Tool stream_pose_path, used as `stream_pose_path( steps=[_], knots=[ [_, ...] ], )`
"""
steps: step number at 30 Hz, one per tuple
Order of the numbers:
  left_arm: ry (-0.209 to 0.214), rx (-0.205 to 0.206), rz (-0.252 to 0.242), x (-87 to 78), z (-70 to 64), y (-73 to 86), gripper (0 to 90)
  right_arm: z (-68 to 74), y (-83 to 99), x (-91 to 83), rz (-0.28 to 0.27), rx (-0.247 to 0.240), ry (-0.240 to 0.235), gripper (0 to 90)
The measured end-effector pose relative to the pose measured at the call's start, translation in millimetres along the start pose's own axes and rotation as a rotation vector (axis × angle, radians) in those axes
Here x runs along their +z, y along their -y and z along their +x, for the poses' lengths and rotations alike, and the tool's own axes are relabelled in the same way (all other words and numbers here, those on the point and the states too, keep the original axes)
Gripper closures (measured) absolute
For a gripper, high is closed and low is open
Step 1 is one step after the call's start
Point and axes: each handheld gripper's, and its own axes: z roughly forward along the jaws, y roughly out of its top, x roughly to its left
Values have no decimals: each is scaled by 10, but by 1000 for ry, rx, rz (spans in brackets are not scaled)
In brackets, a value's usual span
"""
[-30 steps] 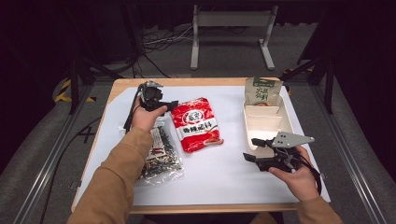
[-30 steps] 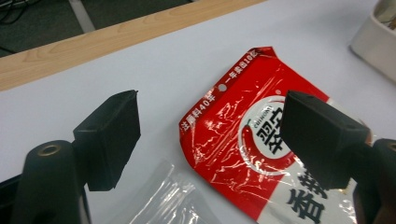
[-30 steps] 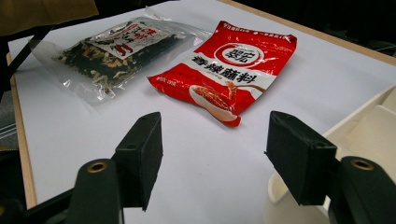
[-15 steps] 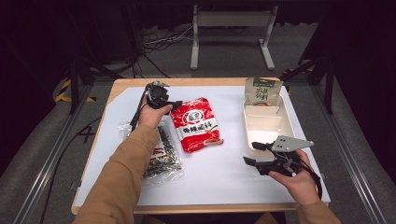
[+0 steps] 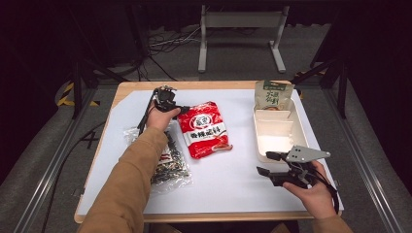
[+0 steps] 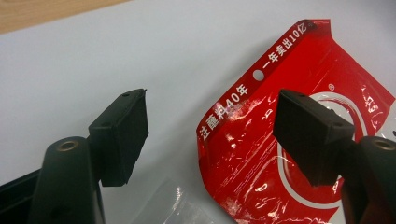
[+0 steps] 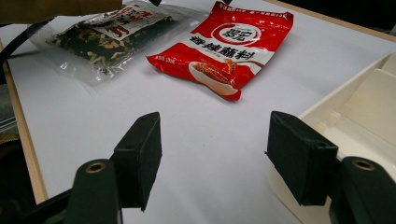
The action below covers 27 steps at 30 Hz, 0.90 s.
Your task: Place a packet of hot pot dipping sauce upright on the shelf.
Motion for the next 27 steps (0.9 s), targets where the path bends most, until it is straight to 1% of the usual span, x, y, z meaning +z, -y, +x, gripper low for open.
stream_pose_path(
  steps=[3,6,9,10,11,14,15,17,18,19,21,23,25,27],
  knots=[
    [13,-4,18,42,12,18,264,6,16,-17,3,4,6,352],
    [34,-20,31,73,10,31,258,9,20,-16,5,4,6,351],
    [39,-17,46,102,-4,41,263,12,26,-1,9,4,4,350],
    [41,-16,57,113,-11,46,267,13,27,1,10,4,3,351],
    [41,-16,57,113,-11,46,268,13,27,1,10,4,3,351],
    [66,-10,73,130,-20,57,272,14,30,3,14,7,7,350],
    [66,-10,73,130,-20,57,274,14,30,3,14,7,7,350],
    [90,-13,66,129,-34,56,276,9,30,-3,14,10,12,350],
    [103,-5,65,123,-44,52,281,6,31,-6,15,10,13,350],
    [116,4,63,113,-81,45,286,4,31,-9,14,11,12,350],
    [116,4,63,113,-81,45,292,3,29,-14,11,14,9,349],
    [124,25,59,86,-141,29,292,4,25,-15,8,12,7,350],
    [126,30,61,75,-153,25,286,7,21,-14,7,12,5,350],
    [128,45,53,45,-178,20,278,12,15,-8,8,9,2,349]
  ],
)
